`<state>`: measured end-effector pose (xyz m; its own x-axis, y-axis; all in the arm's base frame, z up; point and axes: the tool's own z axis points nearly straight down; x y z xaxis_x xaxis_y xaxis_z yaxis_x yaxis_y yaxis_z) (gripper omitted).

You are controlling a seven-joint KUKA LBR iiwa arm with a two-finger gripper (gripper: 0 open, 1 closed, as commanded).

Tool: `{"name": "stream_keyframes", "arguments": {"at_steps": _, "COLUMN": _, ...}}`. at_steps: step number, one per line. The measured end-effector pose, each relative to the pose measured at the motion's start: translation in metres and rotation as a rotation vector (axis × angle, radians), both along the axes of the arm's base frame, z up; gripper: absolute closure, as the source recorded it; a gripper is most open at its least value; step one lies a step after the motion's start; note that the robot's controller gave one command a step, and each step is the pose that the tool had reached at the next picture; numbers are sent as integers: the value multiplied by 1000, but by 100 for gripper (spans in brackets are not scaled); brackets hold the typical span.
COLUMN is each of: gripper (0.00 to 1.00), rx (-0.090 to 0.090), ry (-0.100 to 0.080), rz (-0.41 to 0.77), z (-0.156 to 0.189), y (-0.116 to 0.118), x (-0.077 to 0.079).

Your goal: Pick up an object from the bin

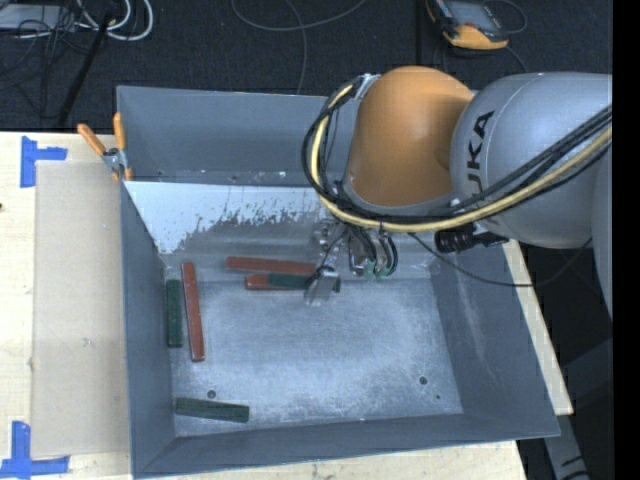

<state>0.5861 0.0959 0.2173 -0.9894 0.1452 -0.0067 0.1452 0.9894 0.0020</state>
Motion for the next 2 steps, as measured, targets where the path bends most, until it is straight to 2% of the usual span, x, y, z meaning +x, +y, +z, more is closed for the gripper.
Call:
{"name": "stream_keyframes", "arguments": {"at_steps": 1, "gripper": 100, "rx": -1, "ry": 1, "rz": 128, "z": 53, "y": 1, "x": -7}}
{"name": "stream_keyframes", "arguments": {"at_steps": 2, "gripper": 100, "rx": -2, "ry": -3, "rz": 187, "z": 149, "y": -16, "x": -1}}
